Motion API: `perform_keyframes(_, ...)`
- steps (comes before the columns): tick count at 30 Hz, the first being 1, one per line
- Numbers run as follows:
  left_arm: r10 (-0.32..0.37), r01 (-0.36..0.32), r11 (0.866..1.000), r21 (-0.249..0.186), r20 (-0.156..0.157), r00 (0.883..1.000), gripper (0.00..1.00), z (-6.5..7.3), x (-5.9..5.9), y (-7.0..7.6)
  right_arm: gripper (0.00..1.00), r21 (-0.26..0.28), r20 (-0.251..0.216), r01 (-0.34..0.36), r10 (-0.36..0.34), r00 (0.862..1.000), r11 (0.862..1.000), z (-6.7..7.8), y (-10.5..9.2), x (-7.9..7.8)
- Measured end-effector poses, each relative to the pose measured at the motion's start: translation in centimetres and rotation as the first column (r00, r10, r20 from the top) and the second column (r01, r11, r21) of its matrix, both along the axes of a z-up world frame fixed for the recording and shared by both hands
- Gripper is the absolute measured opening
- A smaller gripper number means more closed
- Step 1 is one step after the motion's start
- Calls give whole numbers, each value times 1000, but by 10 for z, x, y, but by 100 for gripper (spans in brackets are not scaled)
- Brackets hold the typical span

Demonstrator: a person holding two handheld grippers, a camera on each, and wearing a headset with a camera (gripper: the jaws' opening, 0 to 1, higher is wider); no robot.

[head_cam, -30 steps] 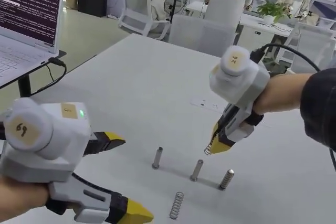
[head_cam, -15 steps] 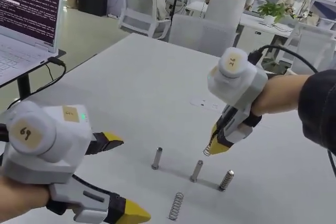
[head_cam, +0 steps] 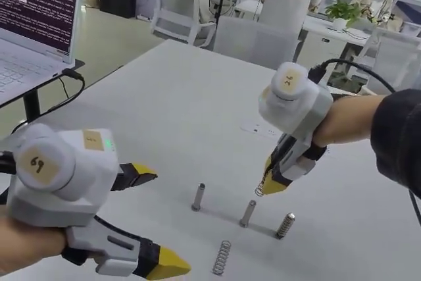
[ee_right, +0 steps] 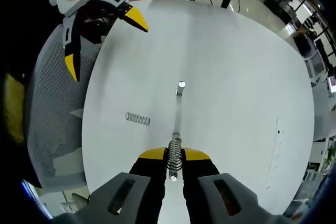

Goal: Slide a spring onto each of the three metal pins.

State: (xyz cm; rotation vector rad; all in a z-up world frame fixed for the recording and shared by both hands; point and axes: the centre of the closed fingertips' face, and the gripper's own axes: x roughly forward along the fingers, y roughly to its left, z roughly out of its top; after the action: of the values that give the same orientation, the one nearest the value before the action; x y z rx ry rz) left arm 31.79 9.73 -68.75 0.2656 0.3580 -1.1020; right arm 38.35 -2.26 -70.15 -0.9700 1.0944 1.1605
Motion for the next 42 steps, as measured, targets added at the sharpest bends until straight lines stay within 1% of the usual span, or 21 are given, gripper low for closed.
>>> perform_keyframes(5, 0, 0, 1000, -1, 2, 1000, 83, 0, 1, 0, 8, -15, -5, -10, 10, 1000, 1000, -5, 3, 1)
perform_keyframes(8, -1, 1, 1000, 0, 2, 1000, 83, 0, 1, 0, 8, -41, -1, -22, 22, 1000, 999, -9, -1, 5)
perform_keyframes(14, -1, 1, 1000, 1, 3, 1000, 82, 0, 1, 0, 8, -69, -11, -34, 34, 999, 997, -17, -2, 7)
perform_keyframes(24, -3, 3, 1000, 1, 4, 1000, 82, -1, 1, 0, 8, -76, -16, -40, 39, 999, 996, -22, -1, 11)
perform_keyframes(42, -6, 6, 1000, 2, -1, 1000, 81, -2, 2, 0, 8, -87, -30, -35, 33, 999, 996, -29, -4, 12)
